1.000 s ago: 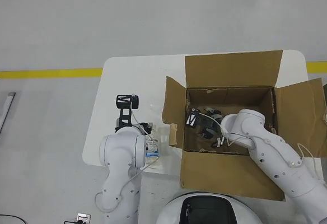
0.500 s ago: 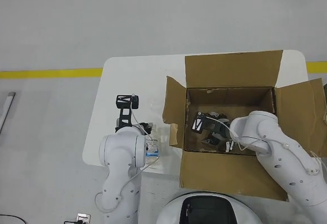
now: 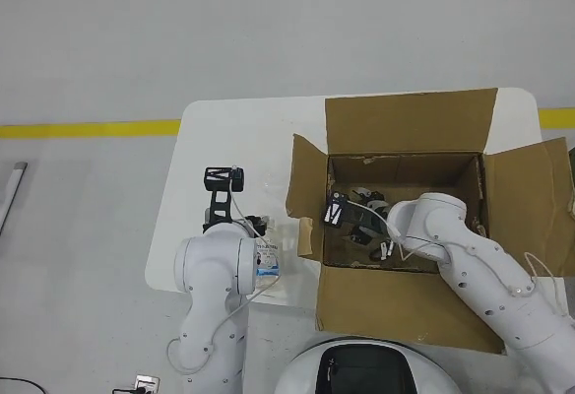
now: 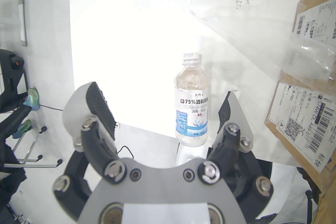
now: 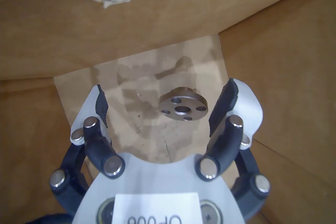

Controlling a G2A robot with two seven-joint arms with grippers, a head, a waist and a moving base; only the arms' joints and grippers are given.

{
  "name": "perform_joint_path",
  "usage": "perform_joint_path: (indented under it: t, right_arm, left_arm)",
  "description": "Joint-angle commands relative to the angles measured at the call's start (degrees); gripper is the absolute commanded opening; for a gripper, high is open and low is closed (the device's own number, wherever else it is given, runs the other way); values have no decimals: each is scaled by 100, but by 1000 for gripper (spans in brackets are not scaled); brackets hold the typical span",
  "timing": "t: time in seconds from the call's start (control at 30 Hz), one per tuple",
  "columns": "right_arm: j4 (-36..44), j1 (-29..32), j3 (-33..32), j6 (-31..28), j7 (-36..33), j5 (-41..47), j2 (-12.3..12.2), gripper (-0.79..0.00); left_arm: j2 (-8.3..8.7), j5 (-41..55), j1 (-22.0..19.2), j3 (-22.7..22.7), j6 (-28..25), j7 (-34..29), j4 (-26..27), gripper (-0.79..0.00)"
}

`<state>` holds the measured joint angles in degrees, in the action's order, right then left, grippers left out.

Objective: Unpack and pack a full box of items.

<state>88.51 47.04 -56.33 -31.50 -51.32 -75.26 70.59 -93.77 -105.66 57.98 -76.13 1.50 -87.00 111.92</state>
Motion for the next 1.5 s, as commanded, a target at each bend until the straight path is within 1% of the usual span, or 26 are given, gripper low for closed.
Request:
perform_joint_path:
  t: [0.0,0.27,0.47,0.7,0.73,0.77,0.8,0.83,0.87,0.93,0.97,1.03,1.07,1.1,1.13,1.23,1.33,1.47]
  right_arm:
    - [-134,-55,66,31,64,-28,19,0]
    - [-312,-97,203,79,86,-69,56,0]
    - [-182,43,78,61,-188,-108,8,0]
    - [156,249,-165,247,-502,-180,-56,-6]
    - [213,276,-204,254,-542,-185,-67,-22]
    - [274,301,-239,256,-571,-197,-77,-126]
    - [322,332,-281,272,-581,-185,-86,-203]
    - [369,356,-329,288,-597,-188,-96,-252]
    - [415,388,-377,318,-603,-182,-106,-249]
    - [552,467,-518,446,-580,-119,-125,-280]
    - [634,516,-590,482,-575,-52,-135,-262]
    - [861,656,-845,716,-462,219,-156,-185]
    - [981,749,-1009,863,-370,495,-162,-80]
    - [1115,827,-1163,966,-330,681,-175,0]
    - [1235,919,-1301,1035,-304,893,-186,0]
    - [1510,1177,-1808,1310,-155,2047,-203,0]
    - [1625,1334,-2169,1362,-302,2894,-236,0]
    - [1593,1395,-2444,1485,-546,3585,-273,0]
  left_arm:
    - [0,0,0,0,0,0,0,0]
    - [0,0,0,0,0,0,0,0]
    - [0,0,0,0,0,0,0,0]
    - [0,0,0,0,0,0,0,0]
    - [0,0,0,0,0,0,0,0]
    - [0,0,0,0,0,0,0,0]
    - [0,0,0,0,0,0,0,0]
    - [0,0,0,0,0,0,0,0]
    - [0,0,0,0,0,0,0,0]
    - [0,0,0,0,0,0,0,0]
    - [0,0,0,0,0,0,0,0]
    - [0,0,0,0,0,0,0,0]
    - [0,0,0,0,0,0,0,0]
    - [0,0,0,0,0,0,0,0]
    - [0,0,0,0,0,0,0,0]
    - [0,0,0,0,0,0,0,0]
    - [0,0,0,0,0,0,0,0]
    - [0,0,0,0,0,0,0,0]
